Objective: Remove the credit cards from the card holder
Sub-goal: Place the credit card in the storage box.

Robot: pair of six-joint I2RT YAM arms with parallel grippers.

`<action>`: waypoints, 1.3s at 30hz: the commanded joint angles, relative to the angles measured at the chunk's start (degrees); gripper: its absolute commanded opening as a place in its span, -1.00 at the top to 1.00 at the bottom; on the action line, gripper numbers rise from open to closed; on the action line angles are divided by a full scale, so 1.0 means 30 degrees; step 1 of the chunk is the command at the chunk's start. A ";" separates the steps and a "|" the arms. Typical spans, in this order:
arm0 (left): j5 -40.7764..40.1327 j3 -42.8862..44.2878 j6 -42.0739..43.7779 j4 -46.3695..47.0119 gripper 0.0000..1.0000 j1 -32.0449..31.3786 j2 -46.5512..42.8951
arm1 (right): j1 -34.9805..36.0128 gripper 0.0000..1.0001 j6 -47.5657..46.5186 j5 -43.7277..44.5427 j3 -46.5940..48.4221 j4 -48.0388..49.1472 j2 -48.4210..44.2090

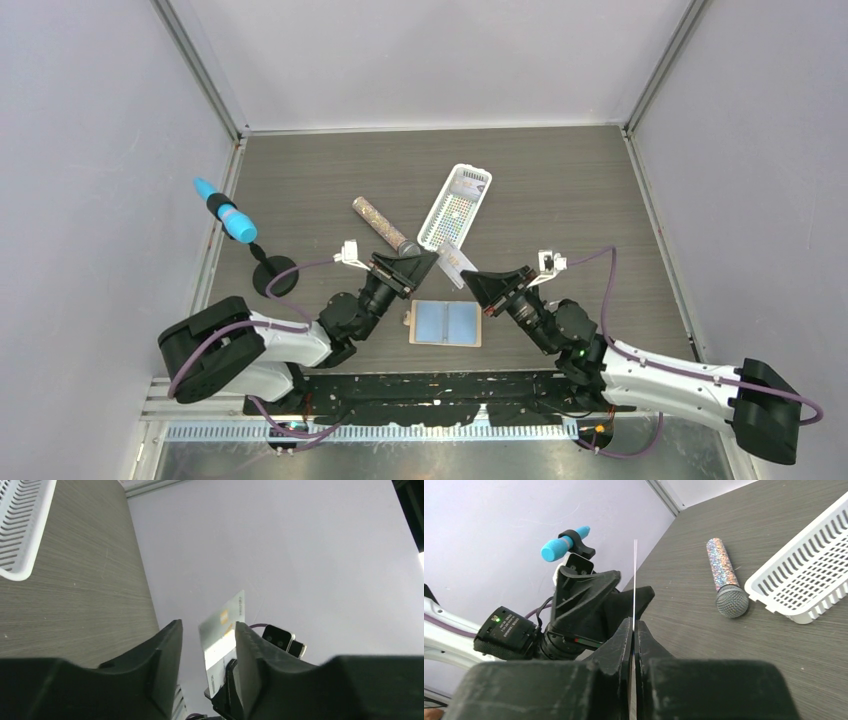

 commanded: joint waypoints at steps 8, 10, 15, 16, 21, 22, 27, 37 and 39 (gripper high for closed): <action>0.1703 -0.0536 0.1454 0.0672 -0.99 -0.0066 -0.0308 | -0.3795 0.90 -0.2236 -0.2642 0.4098 -0.8699 -0.2472; 0.2110 -0.0665 0.1740 -0.0037 -0.99 -0.0077 -0.0654 | -0.4928 0.90 -0.2680 -0.3531 0.4942 -0.9828 -0.2424; 0.4240 0.0208 0.2775 -0.6679 -0.99 0.0069 -0.3287 | -0.7783 0.90 -0.4220 -0.5655 0.7744 -1.1972 -0.0831; 0.4554 0.0776 0.3569 -0.9210 -0.99 0.0070 -0.4080 | -0.8365 0.90 -0.4367 -0.5799 0.8052 -1.2436 -0.0590; 0.4102 0.3826 0.7418 -2.0629 -0.99 0.0070 -0.8300 | -1.0574 0.90 -0.5116 -0.7544 0.9947 -1.2870 0.1640; 0.3713 0.4570 0.8312 -2.2854 -0.99 0.0070 -0.8962 | -1.1179 0.90 -0.5181 -0.7769 1.0471 -1.2901 0.2396; 0.1346 0.8227 1.2643 -3.1293 -0.99 0.0084 -1.1092 | -1.3573 0.90 -0.4958 -1.1135 1.2534 -1.3019 0.5859; -0.1094 1.2305 1.9344 -3.8410 -0.99 0.0099 -1.2381 | -1.6632 0.89 -0.5108 -1.6513 1.9310 -1.5333 1.5795; 0.0005 1.2497 1.8997 -3.8718 -0.99 0.0101 -1.2628 | -1.6875 0.90 -0.4943 -1.6673 2.0657 -1.5898 1.8023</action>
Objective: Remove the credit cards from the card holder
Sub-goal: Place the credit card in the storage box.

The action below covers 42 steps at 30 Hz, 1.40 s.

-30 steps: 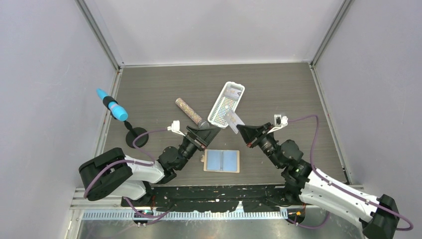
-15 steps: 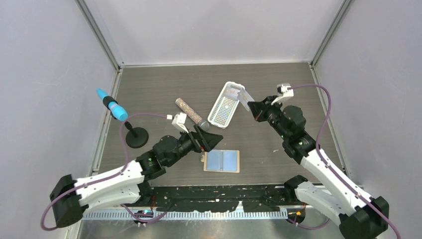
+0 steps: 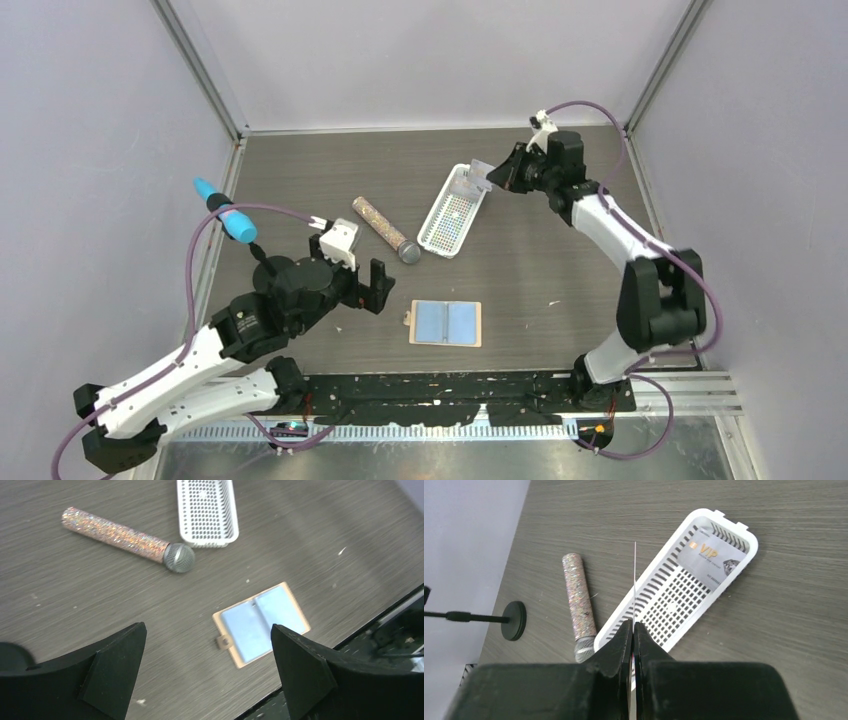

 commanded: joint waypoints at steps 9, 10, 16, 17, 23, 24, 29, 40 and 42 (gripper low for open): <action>0.1111 0.2111 0.4303 -0.6488 -0.99 0.0063 -0.1036 | -0.0814 0.89 0.0489 -0.1520 0.8191 -0.3867 0.8444; 0.0603 0.1772 0.4793 -0.6473 -0.99 0.0063 -0.1258 | -0.0817 0.90 0.0693 -0.1504 0.8700 -0.3923 0.9074; -0.0819 -0.0354 0.5146 -0.5295 -0.99 0.0063 -0.3378 | -0.0899 0.90 0.1384 -0.1375 1.0221 -0.4334 1.0952; -0.0983 -0.0426 0.5133 -0.5218 -0.99 0.0077 -0.3701 | -0.0904 0.90 0.1473 -0.1373 1.0302 -0.4361 1.1095; -0.2112 -0.0951 0.4982 -0.5011 -0.99 0.0092 -0.4769 | -0.0906 0.89 0.2038 -0.1380 1.0789 -0.4356 1.2030; -0.2151 -0.0977 0.4973 -0.4989 -0.99 0.0092 -0.4721 | -0.0906 0.89 0.2128 -0.1395 1.0895 -0.4359 1.2117; -0.2013 -0.0884 0.4872 -0.5209 -0.99 0.0092 -0.4183 | -0.0906 0.89 0.2234 -0.1363 1.1142 -0.4349 1.2581; -0.1897 -0.0893 0.4767 -0.5297 -0.99 0.0195 -0.4324 | -0.0904 0.71 0.3035 -0.0935 1.1663 -0.4358 1.3170; -0.1882 -0.0893 0.4767 -0.5268 -0.99 0.0208 -0.4364 | -0.0920 0.70 0.3189 -0.0980 1.1810 -0.4345 1.3307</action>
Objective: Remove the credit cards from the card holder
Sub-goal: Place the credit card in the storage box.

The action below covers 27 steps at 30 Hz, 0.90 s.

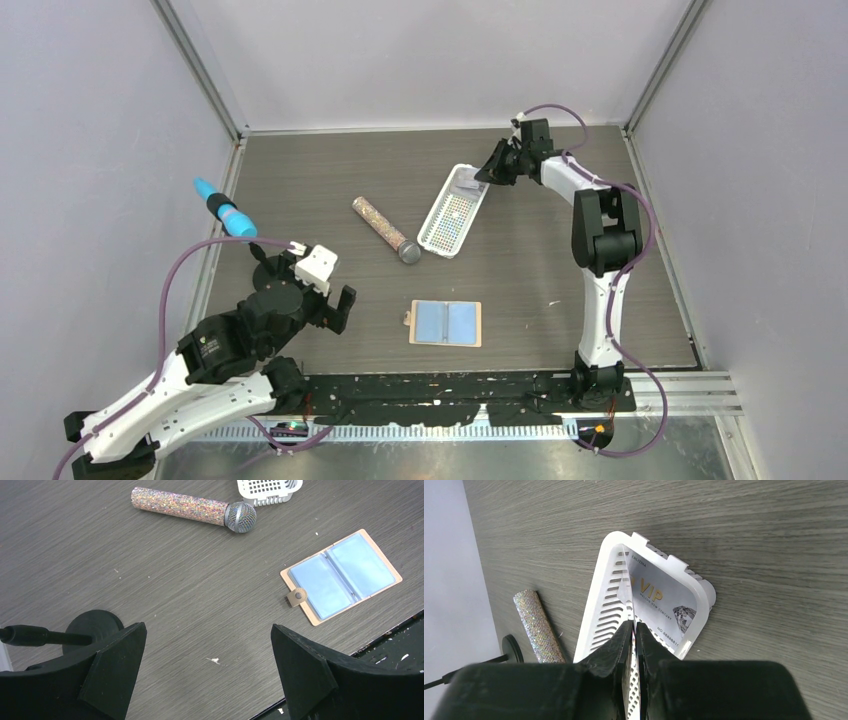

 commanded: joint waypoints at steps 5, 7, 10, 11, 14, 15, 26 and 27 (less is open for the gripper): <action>-0.0228 -0.0004 0.0124 0.0365 -0.99 0.0100 -0.0248 | -0.0105 0.66 0.0756 0.0293 0.1014 0.0167 0.0450; -0.0200 -0.0011 0.0126 0.0352 -0.99 0.0100 -0.0306 | -0.0118 0.65 0.0784 0.0495 0.1003 0.0130 0.0458; -0.0199 0.0015 0.0126 0.0359 -0.99 0.0100 -0.0335 | -0.0119 0.65 0.0743 0.0775 0.1067 0.0114 0.0507; -0.0199 0.0010 0.0126 0.0359 -0.99 0.0114 -0.0362 | -0.0134 0.65 0.0738 0.0809 0.1114 0.0060 0.0498; -0.0236 -0.0034 0.0126 0.0360 -0.99 0.0100 -0.0441 | -0.0162 0.63 0.0707 0.0945 0.1234 -0.0018 0.0482; -0.0228 -0.0040 0.0133 0.0367 -0.99 0.0100 -0.0426 | -0.0174 0.62 0.0706 0.1007 0.1242 -0.0061 0.0429; 0.0001 -0.0011 0.0184 0.0334 -0.99 0.0129 -0.0577 | -0.0258 0.49 0.0415 0.1868 0.1147 -0.0531 -0.0245; -0.0020 -0.0011 0.0184 0.0331 -0.99 0.0129 -0.0597 | -0.0262 0.47 0.0390 0.1882 0.1194 -0.0557 -0.0244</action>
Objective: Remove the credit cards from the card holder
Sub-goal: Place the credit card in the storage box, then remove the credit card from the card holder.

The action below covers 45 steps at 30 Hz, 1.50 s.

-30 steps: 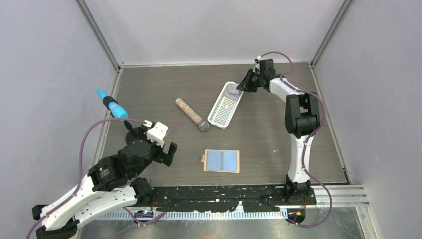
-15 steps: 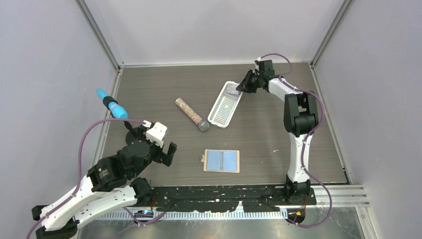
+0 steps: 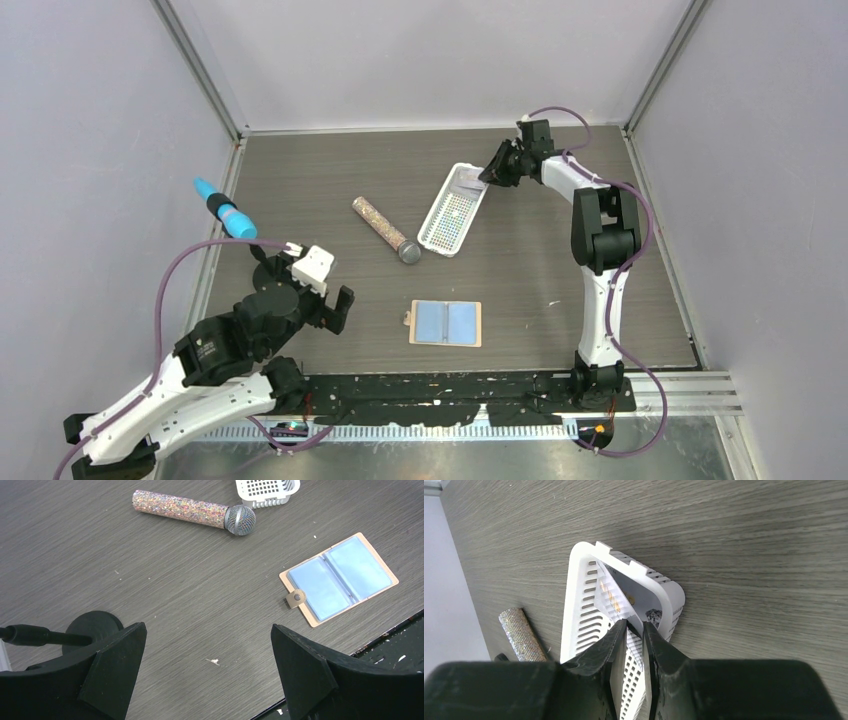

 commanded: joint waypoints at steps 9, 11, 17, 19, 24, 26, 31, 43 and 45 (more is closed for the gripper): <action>-0.0062 0.0007 0.0184 0.0324 -0.99 0.0158 -0.0302 | -0.0076 0.42 0.0020 0.0717 0.0924 -0.0352 -0.0956; -0.0031 -0.0009 0.0184 0.0338 -0.99 0.0158 -0.0316 | -0.0083 0.42 0.0182 0.0800 0.1015 -0.0336 -0.1046; -0.0035 -0.0011 0.0209 0.0338 -0.99 0.0166 -0.0305 | -0.0090 0.42 0.0496 0.1104 0.1211 -0.0531 -0.1344; -0.0057 -0.0007 0.0214 0.0317 -0.99 0.0158 -0.0316 | -0.0099 0.42 0.0571 0.1230 0.1209 -0.0589 -0.1527; -0.0102 -0.0011 0.0212 0.0302 -0.99 0.0158 -0.0345 | -0.0083 0.42 0.0645 0.1339 0.1223 -0.0610 -0.2088; -0.0118 -0.0011 0.0214 0.0301 -0.99 0.0158 -0.0333 | -0.0084 0.42 0.0682 0.1380 0.1254 -0.0643 -0.2326; -0.0304 -0.0055 0.0272 0.0302 -0.99 0.0158 -0.0287 | -0.0062 0.42 0.0744 0.1657 0.1038 -0.0889 -0.2970; -0.0645 -0.0011 0.0294 0.0142 -0.99 0.0162 -0.0587 | 0.1033 0.36 0.0275 0.2332 -0.3065 -0.1069 -0.7016; -0.0395 -0.0040 0.0372 0.0190 -0.99 0.0158 -0.0584 | 0.1685 0.33 -0.0643 0.3057 -0.4442 -0.1249 -0.8154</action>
